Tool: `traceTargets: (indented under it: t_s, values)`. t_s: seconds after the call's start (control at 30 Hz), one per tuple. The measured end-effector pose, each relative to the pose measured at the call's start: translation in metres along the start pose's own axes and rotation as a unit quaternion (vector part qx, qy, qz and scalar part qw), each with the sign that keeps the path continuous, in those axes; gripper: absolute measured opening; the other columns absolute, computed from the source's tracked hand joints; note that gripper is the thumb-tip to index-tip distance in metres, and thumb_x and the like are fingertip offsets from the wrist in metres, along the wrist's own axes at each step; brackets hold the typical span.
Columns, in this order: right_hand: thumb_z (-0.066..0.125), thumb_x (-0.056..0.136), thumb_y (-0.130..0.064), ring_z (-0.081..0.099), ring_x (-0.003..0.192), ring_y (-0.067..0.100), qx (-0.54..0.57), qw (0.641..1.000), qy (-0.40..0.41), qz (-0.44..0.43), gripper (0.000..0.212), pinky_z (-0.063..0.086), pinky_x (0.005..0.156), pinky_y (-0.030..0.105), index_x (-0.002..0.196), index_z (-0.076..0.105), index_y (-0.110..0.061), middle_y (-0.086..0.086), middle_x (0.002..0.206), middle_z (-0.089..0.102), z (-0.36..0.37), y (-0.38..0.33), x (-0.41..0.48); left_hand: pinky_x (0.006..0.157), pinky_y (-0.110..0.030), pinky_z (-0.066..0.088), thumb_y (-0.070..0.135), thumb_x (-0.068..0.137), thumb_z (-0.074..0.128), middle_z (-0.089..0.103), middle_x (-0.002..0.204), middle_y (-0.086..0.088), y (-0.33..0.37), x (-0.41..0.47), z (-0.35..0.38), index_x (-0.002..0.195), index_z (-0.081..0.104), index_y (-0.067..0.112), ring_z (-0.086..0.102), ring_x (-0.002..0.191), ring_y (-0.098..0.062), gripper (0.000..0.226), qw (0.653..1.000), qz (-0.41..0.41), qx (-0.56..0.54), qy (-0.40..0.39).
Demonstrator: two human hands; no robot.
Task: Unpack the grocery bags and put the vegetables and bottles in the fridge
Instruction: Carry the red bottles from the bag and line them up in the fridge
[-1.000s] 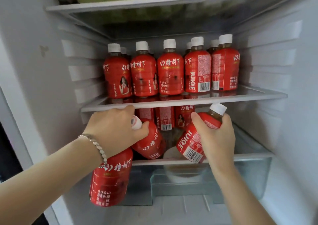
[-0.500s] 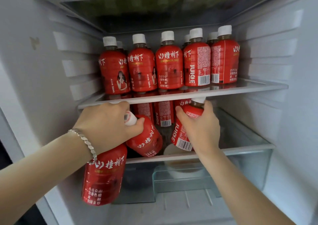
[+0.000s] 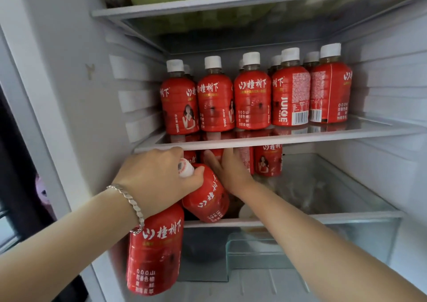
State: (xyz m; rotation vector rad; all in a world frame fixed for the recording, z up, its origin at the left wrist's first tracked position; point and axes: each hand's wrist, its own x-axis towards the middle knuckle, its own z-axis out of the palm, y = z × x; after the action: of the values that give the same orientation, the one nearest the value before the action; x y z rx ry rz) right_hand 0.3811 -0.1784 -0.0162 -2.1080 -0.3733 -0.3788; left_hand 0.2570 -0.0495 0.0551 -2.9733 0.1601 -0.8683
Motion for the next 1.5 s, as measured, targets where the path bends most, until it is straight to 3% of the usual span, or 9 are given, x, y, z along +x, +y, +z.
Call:
traceTargets:
  t_s: [0.1, 0.23, 0.37, 0.57, 0.7, 1.0, 1.17, 1.27, 1.5]
  values:
    - [0.037, 0.096, -0.049, 0.013, 0.144, 0.030, -0.044, 0.988, -0.145, 0.020, 0.071, 0.019, 0.116, 0.046, 0.151, 0.002, -0.022, 0.011, 0.157, 0.005, -0.012, -0.006, 0.003, 0.065, -0.025, 0.041, 0.067, 0.081, 0.039, 0.046, 0.069, 0.010, -0.001, -0.001, 0.001, 0.079, 0.043, 0.026, 0.051, 0.073, -0.015, 0.041, 1.000, -0.003, -0.008, 0.005]
    - [0.051, 0.090, -0.020, 0.035, 0.130, 0.010, 0.115, 0.977, -0.175, -0.031, 0.060, 0.030, 0.105, 0.029, 0.140, 0.025, -0.037, -0.013, 0.137, 0.036, -0.051, -0.021, -0.038, 0.064, -0.025, 0.041, 0.069, 0.080, 0.038, 0.047, 0.069, 0.009, 0.001, -0.002, 0.002, 0.081, 0.044, 0.026, 0.051, 0.071, -0.015, 0.044, 1.000, -0.001, -0.003, 0.013]
    - [0.071, 0.071, -0.015, 0.038, 0.120, -0.016, 0.158, 0.953, -0.240, -0.096, 0.098, 0.038, 0.099, 0.013, 0.135, 0.010, -0.057, -0.032, 0.130, 0.030, -0.052, -0.014, -0.097, 0.062, -0.024, 0.041, 0.067, 0.080, 0.034, 0.047, 0.067, 0.008, 0.013, -0.008, 0.000, 0.081, 0.039, 0.023, 0.051, 0.066, -0.016, 0.045, 0.998, 0.035, 0.024, 0.053]
    - [0.080, 0.044, -0.046, 0.056, 0.106, -0.003, 0.089, 0.986, 0.076, -0.115, 0.081, 0.051, 0.087, 0.021, 0.111, 0.037, -0.061, -0.020, 0.118, 0.054, -0.044, -0.004, -0.115, 0.065, -0.024, 0.044, 0.078, 0.073, 0.030, 0.056, 0.077, 0.011, 0.049, 0.000, -0.004, 0.083, 0.043, 0.026, 0.058, 0.072, -0.012, 0.055, 0.991, 0.117, -0.055, 0.031]
    - [0.087, 0.050, -0.021, 0.055, 0.090, -0.016, 0.144, 0.968, 0.201, -0.053, 0.075, 0.044, 0.069, 0.003, 0.100, 0.042, -0.053, -0.024, 0.100, 0.056, -0.063, 0.014, -0.125, 0.046, -0.021, 0.036, 0.077, 0.069, 0.030, 0.048, 0.056, 0.009, 0.061, 0.010, -0.005, 0.064, 0.030, 0.025, 0.048, 0.051, -0.007, 0.052, 0.977, 0.084, -0.169, 0.097]
    - [0.086, 0.057, -0.014, 0.054, 0.091, -0.016, 0.124, 0.980, 0.155, -0.017, 0.074, 0.044, 0.067, 0.000, 0.101, 0.038, -0.050, -0.024, 0.102, 0.053, -0.080, 0.026, -0.134, 0.042, -0.007, 0.015, 0.031, 0.081, 0.041, 0.037, 0.039, 0.010, 0.085, 0.020, 0.034, 0.059, 0.036, 0.021, 0.025, 0.031, -0.010, 0.025, 0.925, 0.094, -0.171, 0.327]
    - [0.083, 0.061, -0.019, 0.054, 0.087, -0.009, 0.133, 0.978, 0.160, 0.005, 0.065, 0.040, 0.062, 0.007, 0.098, 0.038, -0.048, -0.026, 0.098, 0.051, -0.080, 0.023, -0.127, 0.041, -0.016, 0.027, 0.040, 0.079, 0.046, 0.052, 0.054, 0.009, 0.090, 0.006, 0.047, 0.063, 0.046, 0.023, 0.044, 0.046, -0.011, 0.023, 0.908, 0.030, -0.267, 0.322]
    - [0.084, 0.062, -0.024, 0.053, 0.086, -0.009, 0.136, 0.978, 0.159, 0.020, 0.067, 0.039, 0.065, 0.007, 0.105, 0.036, -0.045, -0.025, 0.097, 0.051, -0.082, 0.022, -0.123, 0.069, -0.025, 0.053, 0.033, 0.079, 0.067, 0.063, 0.082, 0.013, 0.089, -0.008, 0.061, 0.083, 0.055, 0.035, 0.061, 0.079, -0.004, 0.013, 0.805, -0.004, -0.528, 0.269]
    - [0.083, 0.064, -0.031, 0.054, 0.086, -0.005, 0.125, 0.973, 0.186, 0.046, 0.073, 0.043, 0.071, 0.011, 0.122, 0.039, -0.037, -0.021, 0.098, 0.053, -0.080, 0.025, -0.118, 0.104, -0.027, 0.042, 0.033, 0.071, 0.077, 0.041, 0.135, 0.022, 0.091, -0.022, 0.084, 0.117, 0.020, 0.073, 0.042, 0.125, 0.004, 0.084, 0.796, 0.007, -0.590, 0.136]
